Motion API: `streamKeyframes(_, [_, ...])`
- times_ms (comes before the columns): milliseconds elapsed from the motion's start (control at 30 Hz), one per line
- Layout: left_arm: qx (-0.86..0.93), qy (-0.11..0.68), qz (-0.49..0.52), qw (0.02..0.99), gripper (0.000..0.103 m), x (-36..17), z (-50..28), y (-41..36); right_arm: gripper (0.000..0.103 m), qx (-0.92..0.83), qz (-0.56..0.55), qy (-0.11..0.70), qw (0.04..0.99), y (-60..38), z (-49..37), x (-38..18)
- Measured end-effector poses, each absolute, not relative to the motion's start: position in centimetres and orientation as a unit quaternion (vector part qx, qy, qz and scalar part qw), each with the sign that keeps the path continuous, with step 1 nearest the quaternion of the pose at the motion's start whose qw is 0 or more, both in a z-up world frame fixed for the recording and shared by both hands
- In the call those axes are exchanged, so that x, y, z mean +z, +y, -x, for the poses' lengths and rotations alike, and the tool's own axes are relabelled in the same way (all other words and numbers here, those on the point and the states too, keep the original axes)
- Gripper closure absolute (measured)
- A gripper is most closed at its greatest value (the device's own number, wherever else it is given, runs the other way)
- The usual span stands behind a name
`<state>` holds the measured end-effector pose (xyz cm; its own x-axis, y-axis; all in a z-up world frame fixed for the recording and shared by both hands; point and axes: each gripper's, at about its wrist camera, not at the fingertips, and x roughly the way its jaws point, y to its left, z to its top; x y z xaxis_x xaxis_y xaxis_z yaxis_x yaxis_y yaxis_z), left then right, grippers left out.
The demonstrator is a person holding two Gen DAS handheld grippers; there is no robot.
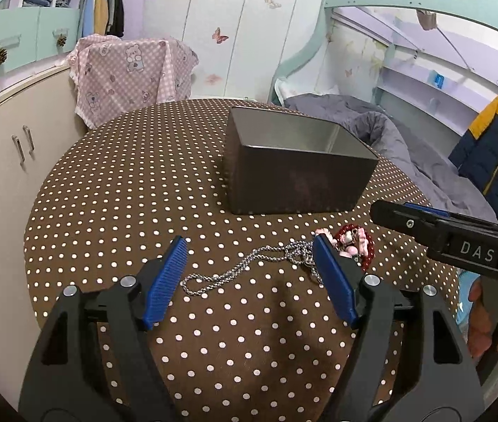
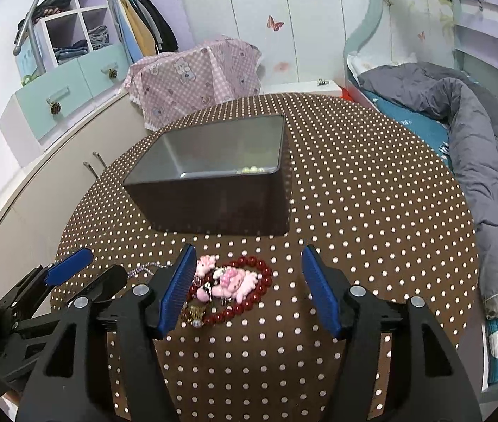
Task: Organize jewelry
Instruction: 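Grasp the silver chain with the left tool while the right tool grasps the pink bunny charm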
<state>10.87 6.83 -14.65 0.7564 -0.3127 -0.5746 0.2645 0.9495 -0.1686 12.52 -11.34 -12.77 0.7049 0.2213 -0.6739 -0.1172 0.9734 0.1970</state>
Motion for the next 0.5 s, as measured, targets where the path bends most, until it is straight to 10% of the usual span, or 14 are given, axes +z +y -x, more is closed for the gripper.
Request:
streamKeyframes(200, [-0.208, 0.332, 0.039, 0.919, 0.033, -15.3, -10.9, 5.7, 0.044, 0.072, -0.077, 0.383, 0.918, -12.5, -12.6, -13.3])
streamKeyframes(500, [-0.248, 0.345, 0.019, 0.905, 0.066, -15.3, -11.7, 3.4, 0.044, 0.06, -0.085, 0.389, 0.915, -13.3, -13.0, -13.7])
